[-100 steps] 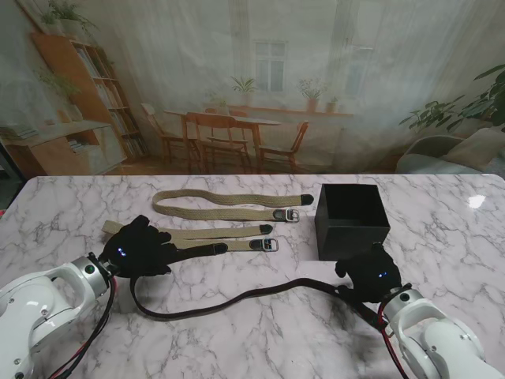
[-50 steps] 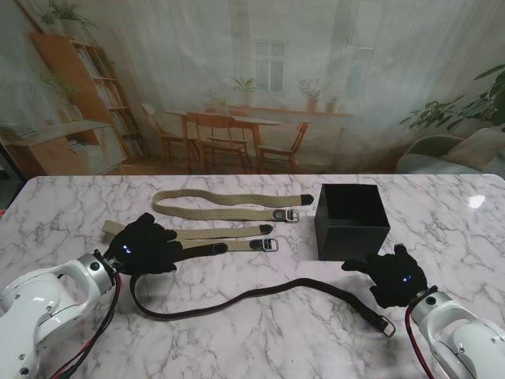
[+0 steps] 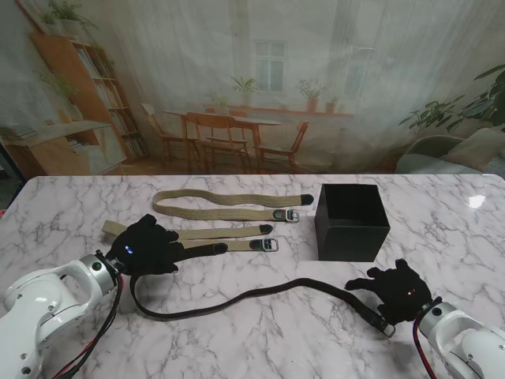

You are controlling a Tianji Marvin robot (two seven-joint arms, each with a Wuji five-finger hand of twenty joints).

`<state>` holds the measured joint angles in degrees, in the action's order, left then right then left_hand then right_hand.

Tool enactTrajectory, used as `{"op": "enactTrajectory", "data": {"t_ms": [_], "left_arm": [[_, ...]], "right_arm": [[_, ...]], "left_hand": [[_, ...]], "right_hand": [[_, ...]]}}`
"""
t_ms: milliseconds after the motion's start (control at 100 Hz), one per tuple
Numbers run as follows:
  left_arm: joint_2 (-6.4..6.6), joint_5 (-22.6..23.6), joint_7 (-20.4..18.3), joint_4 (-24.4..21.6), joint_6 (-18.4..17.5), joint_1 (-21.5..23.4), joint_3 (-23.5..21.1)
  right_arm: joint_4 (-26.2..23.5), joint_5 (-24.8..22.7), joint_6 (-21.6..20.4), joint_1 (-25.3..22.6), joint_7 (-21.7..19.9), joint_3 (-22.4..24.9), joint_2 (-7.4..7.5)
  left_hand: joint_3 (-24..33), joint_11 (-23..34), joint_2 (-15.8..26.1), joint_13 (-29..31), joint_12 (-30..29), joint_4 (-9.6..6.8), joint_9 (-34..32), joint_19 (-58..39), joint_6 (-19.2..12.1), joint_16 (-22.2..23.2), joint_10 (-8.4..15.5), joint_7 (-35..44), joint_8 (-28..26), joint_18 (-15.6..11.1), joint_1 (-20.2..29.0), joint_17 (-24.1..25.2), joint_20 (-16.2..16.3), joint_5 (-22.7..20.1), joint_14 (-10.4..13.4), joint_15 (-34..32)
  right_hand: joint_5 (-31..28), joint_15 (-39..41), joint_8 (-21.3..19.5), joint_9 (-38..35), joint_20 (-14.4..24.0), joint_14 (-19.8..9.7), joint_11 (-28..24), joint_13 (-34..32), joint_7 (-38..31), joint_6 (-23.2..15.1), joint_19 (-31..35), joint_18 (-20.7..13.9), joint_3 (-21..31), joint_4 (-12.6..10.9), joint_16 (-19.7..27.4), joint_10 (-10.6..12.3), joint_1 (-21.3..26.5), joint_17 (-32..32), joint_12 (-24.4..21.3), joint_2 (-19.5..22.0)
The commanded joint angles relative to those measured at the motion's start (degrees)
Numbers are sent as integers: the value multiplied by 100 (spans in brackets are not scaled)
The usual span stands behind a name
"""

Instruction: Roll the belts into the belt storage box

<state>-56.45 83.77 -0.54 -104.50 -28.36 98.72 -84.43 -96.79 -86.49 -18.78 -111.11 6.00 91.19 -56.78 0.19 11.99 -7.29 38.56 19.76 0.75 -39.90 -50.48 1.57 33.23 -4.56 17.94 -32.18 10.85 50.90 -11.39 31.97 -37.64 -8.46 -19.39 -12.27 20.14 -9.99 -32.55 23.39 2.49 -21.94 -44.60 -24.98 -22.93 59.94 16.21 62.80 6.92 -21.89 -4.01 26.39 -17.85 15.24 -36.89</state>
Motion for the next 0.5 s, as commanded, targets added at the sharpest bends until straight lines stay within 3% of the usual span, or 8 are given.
{"op": "enactTrajectory", "data": {"t_ms": [0,180,360,410,430,480,490], "left_arm": [[-15,-7,-136,45,32,-36,46],[-17,-27,-155,58,46,-47,59],[-16,-22,-144,64,40,-41,51],[-16,-21,-132,68,48,-36,48],[-16,-19,-126,69,52,-34,47],[-16,-17,-114,72,57,-30,44],[-16,-17,-112,73,57,-30,43]], "right_arm": [[29,-135,-54,-57,-37,-50,45],[101,-184,-132,-5,86,-114,71],[279,-205,-309,114,433,-178,112],[306,-198,-337,133,466,-192,117],[318,-190,-347,139,475,-198,117],[399,-149,-411,188,573,-229,124],[412,-140,-426,197,587,-234,126]], "left_hand": [[-79,-96,184,-23,11,-5,-103,161,-68,-66,-94,-36,-71,239,136,74,118,-91,-108,163],[-77,-96,189,-25,11,-6,-95,162,-59,-64,-91,-46,-71,240,146,72,120,-77,-121,161],[-80,-95,204,-28,11,-7,-89,162,-53,-63,-94,-60,-66,250,137,79,123,-59,-119,159],[-77,-94,199,-26,11,-8,-86,161,-60,-62,-96,-61,-65,234,146,74,123,-61,-116,158],[-78,-93,203,-29,12,-8,-88,163,-52,-62,-104,-62,-64,233,143,76,123,-59,-119,159],[-79,-92,203,-33,12,-8,-89,162,-48,-62,-100,-64,-64,242,145,76,124,-57,-116,160],[-79,-92,199,-28,12,-8,-89,161,-49,-61,-103,-62,-65,242,147,74,124,-61,-114,157]], "right_hand": [[215,-250,173,158,-28,0,70,99,-43,-162,-75,-15,-83,133,58,-23,-205,81,-77,-272],[613,-255,375,290,-26,2,-4,104,56,331,-95,-16,-546,191,63,-73,-433,93,-100,-492],[583,-213,746,379,-14,-74,-125,35,1041,265,-90,-60,-465,172,51,36,-322,45,-97,-644],[511,-219,664,413,-23,-90,-131,29,1443,246,-88,-62,-396,184,59,52,-334,32,-99,-663],[385,-221,563,445,-31,-97,-137,31,1893,232,-89,-61,-378,185,61,52,-318,34,-100,-676],[384,-216,500,479,-34,-125,-138,16,2105,137,-89,-61,-331,175,61,86,-234,35,-99,-709],[329,-213,142,488,-40,-126,-143,11,2370,115,-87,-63,-306,168,63,102,-224,33,-100,-720]]}}
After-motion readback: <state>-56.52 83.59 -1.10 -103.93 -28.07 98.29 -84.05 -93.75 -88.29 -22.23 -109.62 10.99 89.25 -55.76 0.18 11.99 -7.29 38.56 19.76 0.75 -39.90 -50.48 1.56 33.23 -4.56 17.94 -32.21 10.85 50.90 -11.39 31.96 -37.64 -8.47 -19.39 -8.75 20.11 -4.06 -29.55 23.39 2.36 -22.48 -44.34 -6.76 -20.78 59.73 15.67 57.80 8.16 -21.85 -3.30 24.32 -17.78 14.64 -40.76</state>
